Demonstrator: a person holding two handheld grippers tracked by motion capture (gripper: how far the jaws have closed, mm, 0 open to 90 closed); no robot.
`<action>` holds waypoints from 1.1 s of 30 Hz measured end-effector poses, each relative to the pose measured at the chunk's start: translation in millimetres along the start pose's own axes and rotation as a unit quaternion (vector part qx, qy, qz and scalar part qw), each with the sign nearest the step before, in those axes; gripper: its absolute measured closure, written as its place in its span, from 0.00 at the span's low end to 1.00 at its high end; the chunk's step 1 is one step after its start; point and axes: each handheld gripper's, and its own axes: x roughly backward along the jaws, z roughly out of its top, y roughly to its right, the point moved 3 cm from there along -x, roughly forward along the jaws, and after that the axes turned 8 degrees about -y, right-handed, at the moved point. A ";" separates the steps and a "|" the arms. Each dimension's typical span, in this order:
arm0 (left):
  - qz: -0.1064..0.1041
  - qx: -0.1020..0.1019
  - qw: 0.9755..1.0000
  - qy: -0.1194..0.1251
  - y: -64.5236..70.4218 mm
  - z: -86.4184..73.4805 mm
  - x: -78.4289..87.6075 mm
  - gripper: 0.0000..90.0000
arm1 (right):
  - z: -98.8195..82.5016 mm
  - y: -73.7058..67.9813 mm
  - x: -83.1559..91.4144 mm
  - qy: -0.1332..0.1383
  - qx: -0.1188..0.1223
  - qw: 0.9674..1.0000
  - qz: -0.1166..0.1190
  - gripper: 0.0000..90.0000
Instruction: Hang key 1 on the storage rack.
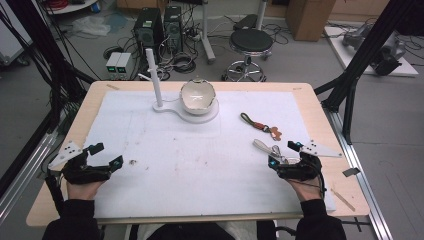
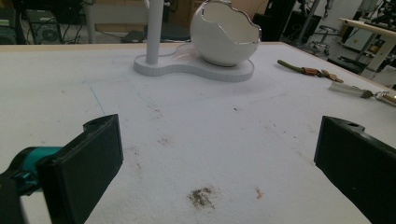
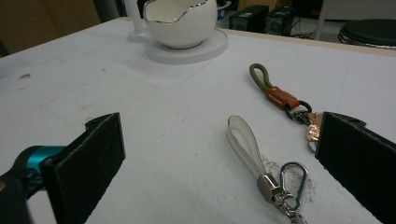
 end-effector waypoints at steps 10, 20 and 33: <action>-0.003 0.002 1.000 0.002 0.1 0.6 -0.9 0.02 | -2.1 0.3 1.9 -0.003 0.000 1.000 -0.002 0.01; 0.002 -0.003 1.000 -0.005 0.5 -0.4 -0.2 0.02 | -1.3 1.2 -1.3 -0.015 -0.002 1.000 -0.009 0.01; 0.008 -0.002 1.000 -0.009 0.1 -1.6 1.3 0.02 | 19.1 3.7 -2.7 -0.019 -0.001 1.000 -0.007 0.01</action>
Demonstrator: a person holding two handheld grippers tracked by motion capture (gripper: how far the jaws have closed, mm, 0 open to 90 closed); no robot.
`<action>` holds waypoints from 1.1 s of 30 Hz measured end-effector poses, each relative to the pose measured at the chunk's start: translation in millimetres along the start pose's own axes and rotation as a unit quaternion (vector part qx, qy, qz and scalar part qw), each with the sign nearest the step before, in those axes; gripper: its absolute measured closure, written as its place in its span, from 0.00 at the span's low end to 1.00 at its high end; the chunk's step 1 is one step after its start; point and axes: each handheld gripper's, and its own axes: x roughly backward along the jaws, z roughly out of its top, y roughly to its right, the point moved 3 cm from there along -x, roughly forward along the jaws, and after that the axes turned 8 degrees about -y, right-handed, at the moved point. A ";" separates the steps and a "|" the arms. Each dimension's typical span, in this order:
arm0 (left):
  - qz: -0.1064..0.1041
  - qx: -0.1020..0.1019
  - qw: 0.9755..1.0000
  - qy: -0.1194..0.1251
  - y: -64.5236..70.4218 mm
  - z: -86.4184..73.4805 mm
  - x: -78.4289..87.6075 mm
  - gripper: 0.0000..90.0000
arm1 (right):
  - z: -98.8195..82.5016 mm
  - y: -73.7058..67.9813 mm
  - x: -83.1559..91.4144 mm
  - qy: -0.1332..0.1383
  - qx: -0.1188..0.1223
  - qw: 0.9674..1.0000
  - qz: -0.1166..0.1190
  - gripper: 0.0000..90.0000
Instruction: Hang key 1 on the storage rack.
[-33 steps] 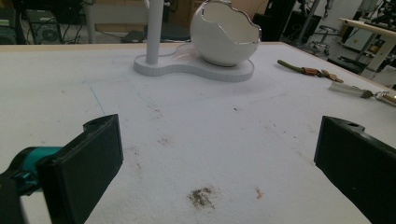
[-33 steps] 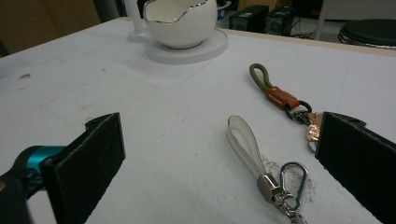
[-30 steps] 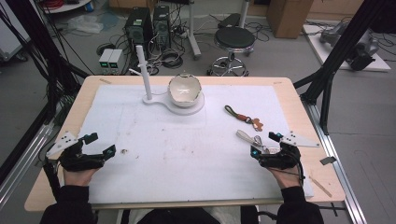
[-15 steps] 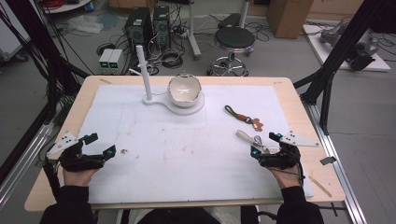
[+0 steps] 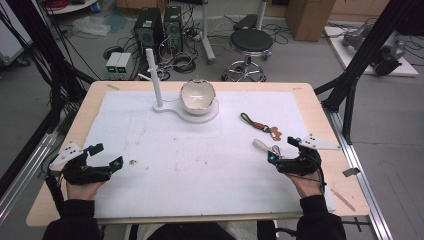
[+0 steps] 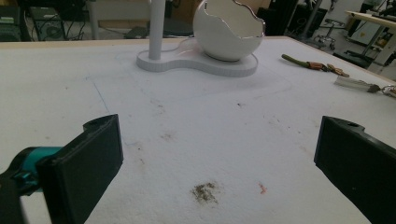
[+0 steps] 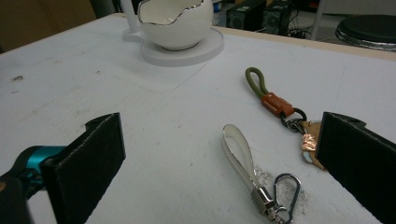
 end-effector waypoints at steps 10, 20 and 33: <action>0.001 -0.002 1.000 -0.002 0.3 0.0 -0.5 0.02 | 34.4 4.9 -16.2 -0.027 0.016 1.000 0.005 0.01; 0.001 -0.003 1.000 -0.003 0.8 -0.1 -1.0 0.02 | 43.0 10.7 -44.3 -0.058 0.012 0.998 0.011 0.01; -0.004 -0.004 1.000 -0.002 0.6 0.1 -1.7 0.02 | 64.1 16.0 -72.5 -0.112 0.028 0.993 0.019 0.01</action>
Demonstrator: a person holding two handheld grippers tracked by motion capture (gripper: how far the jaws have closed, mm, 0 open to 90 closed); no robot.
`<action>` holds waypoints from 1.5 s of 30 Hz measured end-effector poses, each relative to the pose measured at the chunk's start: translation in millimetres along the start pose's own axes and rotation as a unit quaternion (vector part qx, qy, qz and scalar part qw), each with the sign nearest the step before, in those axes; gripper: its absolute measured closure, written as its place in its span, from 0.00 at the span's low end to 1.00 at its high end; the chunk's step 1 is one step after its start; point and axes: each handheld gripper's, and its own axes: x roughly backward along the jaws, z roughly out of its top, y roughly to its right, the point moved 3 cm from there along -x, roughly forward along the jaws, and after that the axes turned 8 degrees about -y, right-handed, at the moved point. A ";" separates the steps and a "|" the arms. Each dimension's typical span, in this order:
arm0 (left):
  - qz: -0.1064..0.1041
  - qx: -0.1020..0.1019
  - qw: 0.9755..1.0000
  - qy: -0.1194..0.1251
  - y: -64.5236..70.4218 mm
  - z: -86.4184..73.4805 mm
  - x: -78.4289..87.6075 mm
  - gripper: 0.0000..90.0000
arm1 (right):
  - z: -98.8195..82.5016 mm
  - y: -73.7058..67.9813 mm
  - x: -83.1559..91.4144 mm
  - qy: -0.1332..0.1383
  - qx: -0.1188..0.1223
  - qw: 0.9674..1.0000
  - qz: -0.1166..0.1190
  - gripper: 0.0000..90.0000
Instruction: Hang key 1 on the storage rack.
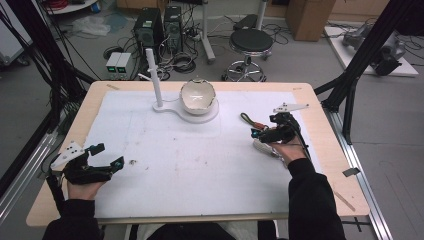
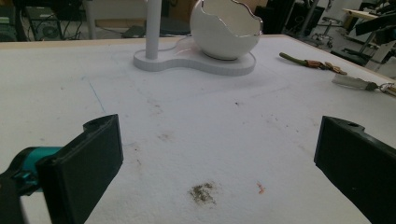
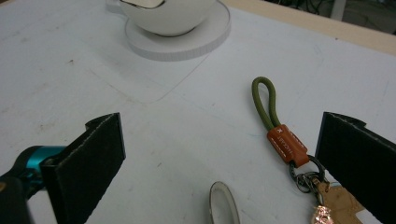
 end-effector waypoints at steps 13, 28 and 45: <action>-0.002 -0.001 1.000 -0.003 0.1 -0.2 -1.1 0.02 | 19.0 23.1 -34.2 -0.100 0.023 0.995 -0.014 0.01; 0.003 0.000 1.000 -0.005 -5.8 0.1 -2.9 0.02 | 32.4 53.0 -68.0 -0.181 0.025 0.983 -0.011 0.17; 0.003 -0.002 1.000 -0.008 -6.0 -0.1 -3.3 0.02 | 30.7 58.6 -95.1 -0.241 0.032 0.970 -0.013 0.55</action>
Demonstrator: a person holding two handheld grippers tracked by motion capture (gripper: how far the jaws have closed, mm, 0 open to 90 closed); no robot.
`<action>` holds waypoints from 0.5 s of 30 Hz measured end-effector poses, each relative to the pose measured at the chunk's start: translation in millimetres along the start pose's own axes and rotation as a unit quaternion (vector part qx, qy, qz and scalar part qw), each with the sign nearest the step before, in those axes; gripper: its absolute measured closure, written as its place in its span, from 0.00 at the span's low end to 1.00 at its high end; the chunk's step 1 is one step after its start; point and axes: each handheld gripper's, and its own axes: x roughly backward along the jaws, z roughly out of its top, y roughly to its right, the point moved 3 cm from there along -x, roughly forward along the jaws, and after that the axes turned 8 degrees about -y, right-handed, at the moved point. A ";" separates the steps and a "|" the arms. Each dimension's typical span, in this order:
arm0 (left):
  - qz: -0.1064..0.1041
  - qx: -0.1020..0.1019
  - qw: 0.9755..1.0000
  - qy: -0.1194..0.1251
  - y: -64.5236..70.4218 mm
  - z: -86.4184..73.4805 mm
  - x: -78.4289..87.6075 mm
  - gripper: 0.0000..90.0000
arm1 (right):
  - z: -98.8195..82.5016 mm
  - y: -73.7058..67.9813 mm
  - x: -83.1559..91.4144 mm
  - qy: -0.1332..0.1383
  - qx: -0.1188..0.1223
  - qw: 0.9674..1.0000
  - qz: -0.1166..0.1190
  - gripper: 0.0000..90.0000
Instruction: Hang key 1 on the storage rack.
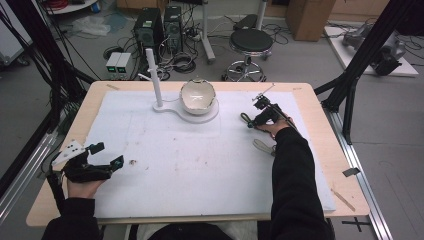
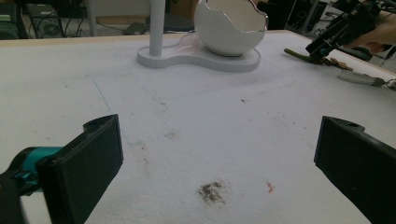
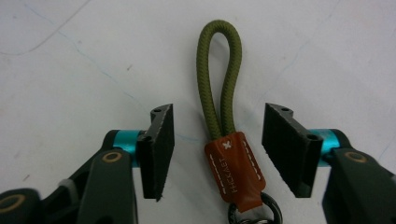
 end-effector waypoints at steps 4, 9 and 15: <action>-0.001 -0.002 1.000 -0.001 0.3 0.0 -1.0 0.02 | -0.8 1.2 -4.9 -0.016 0.000 1.000 -0.013 0.72; -0.003 -0.003 1.000 -0.002 0.6 0.4 -2.1 0.02 | -0.5 -2.3 -4.6 -0.017 0.006 1.000 -0.015 0.83; -0.003 -0.002 1.000 0.000 1.1 0.4 -1.8 0.02 | 0.1 -5.1 -3.6 -0.018 0.010 0.999 -0.028 0.84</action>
